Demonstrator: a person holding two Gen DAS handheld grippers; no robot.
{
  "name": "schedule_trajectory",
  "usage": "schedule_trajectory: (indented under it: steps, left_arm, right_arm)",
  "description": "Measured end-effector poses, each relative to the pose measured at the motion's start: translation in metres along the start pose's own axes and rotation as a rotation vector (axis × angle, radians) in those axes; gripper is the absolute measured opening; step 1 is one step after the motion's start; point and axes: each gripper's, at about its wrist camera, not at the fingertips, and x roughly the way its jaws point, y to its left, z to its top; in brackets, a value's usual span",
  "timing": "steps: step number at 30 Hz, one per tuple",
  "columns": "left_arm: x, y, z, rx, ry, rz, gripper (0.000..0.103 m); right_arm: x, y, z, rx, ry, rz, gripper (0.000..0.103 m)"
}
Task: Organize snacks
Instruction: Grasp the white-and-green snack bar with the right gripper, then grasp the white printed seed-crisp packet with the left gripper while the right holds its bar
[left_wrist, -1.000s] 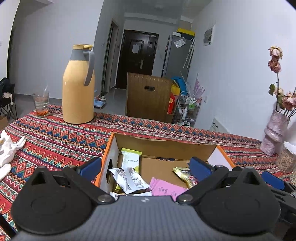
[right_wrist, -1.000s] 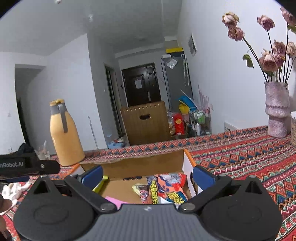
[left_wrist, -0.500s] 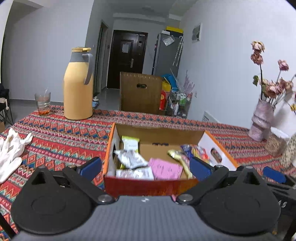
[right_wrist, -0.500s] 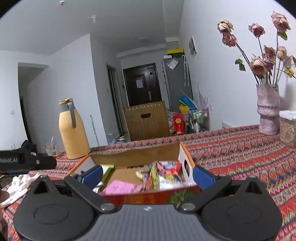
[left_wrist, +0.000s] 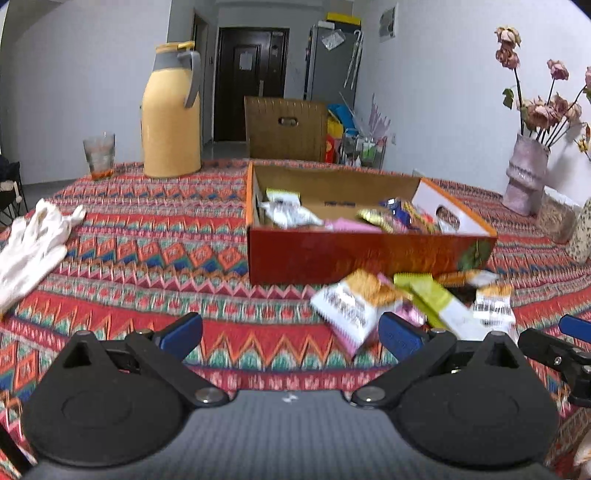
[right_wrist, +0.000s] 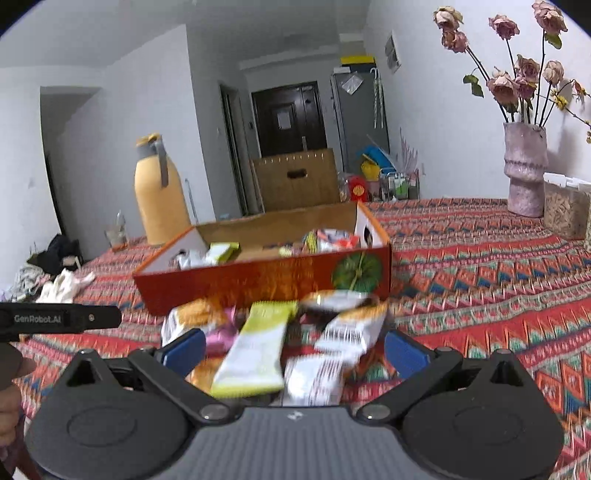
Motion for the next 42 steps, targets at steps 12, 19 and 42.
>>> schedule_trajectory:
  steps: [12,19,42]
  left_arm:
    - [0.0,0.004,-0.013,-0.003,0.031,0.003,0.103]
    - [0.004,0.011,-0.008,-0.019,0.033,0.014,0.103]
    - [0.01,0.028,-0.001,-0.052,0.031,0.019,0.103]
  right_arm:
    - [0.001,0.016,-0.01,-0.026,0.055,-0.019,0.098]
    - [0.038,0.014,0.027,-0.048,0.16,0.025,0.08]
    - [0.121,0.029,0.044,-0.106,0.382,0.008,0.036]
